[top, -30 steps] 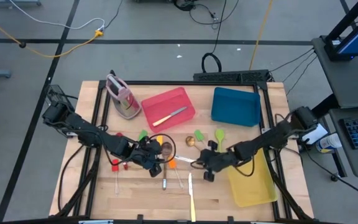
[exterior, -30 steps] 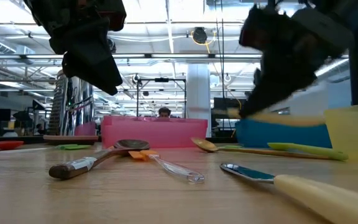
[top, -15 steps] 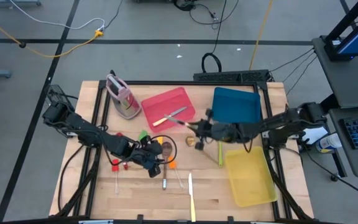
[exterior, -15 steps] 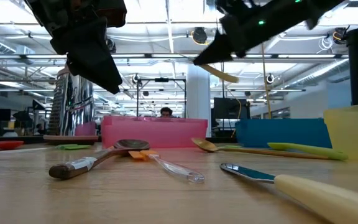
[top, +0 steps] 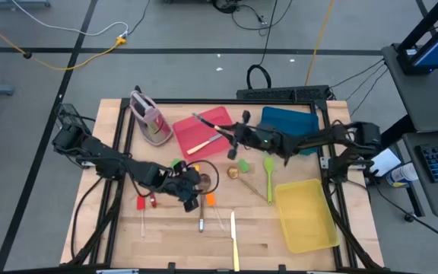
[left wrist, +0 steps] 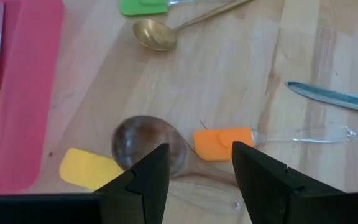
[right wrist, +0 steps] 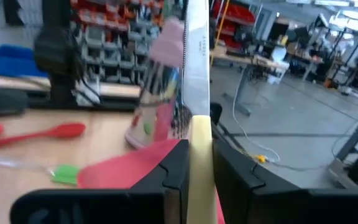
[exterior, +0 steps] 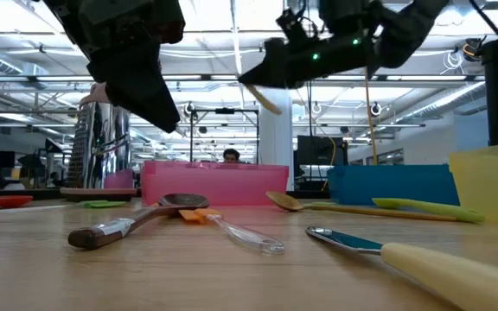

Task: Pick & Place Kitchen Items
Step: Put the yellow knife into the pink bin

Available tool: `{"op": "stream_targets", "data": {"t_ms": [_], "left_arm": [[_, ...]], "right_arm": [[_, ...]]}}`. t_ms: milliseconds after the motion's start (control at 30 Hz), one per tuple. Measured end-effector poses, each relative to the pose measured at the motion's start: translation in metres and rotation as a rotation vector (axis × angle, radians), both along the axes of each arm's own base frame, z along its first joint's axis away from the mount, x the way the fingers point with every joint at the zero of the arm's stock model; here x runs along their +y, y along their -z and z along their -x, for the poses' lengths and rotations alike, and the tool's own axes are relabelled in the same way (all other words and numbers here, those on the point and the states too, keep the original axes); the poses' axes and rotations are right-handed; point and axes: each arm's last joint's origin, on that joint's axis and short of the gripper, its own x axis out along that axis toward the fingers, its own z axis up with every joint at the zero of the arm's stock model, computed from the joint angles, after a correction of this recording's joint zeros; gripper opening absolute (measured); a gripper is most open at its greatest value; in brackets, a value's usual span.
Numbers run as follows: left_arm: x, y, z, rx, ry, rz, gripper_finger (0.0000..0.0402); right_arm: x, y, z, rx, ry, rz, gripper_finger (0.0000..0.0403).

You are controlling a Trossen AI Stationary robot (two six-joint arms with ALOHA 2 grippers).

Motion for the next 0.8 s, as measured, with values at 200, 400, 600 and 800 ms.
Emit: {"op": "stream_targets", "data": {"t_ms": [200,400,600,800], "left_arm": [[0.005,-0.002,-0.005,-0.027,0.016,0.01,0.0179],[0.005,-0.002,-0.005,-0.028,0.039,-0.007,0.0179],[0.005,-0.002,-0.005,-0.025,0.041,-0.01,0.0179],[0.005,-0.002,-0.005,-0.025,0.042,-0.01,0.0179]], "right_arm": [[-0.021,0.028,-0.023,0.152,0.049,-0.057,0.0047],[-0.039,0.05,-0.029,0.209,0.105,-0.14,0.0047],[-0.057,0.065,-0.027,0.228,0.067,-0.216,0.0047],[-0.069,0.076,-0.021,0.269,0.06,-0.344,0.0047]]}}
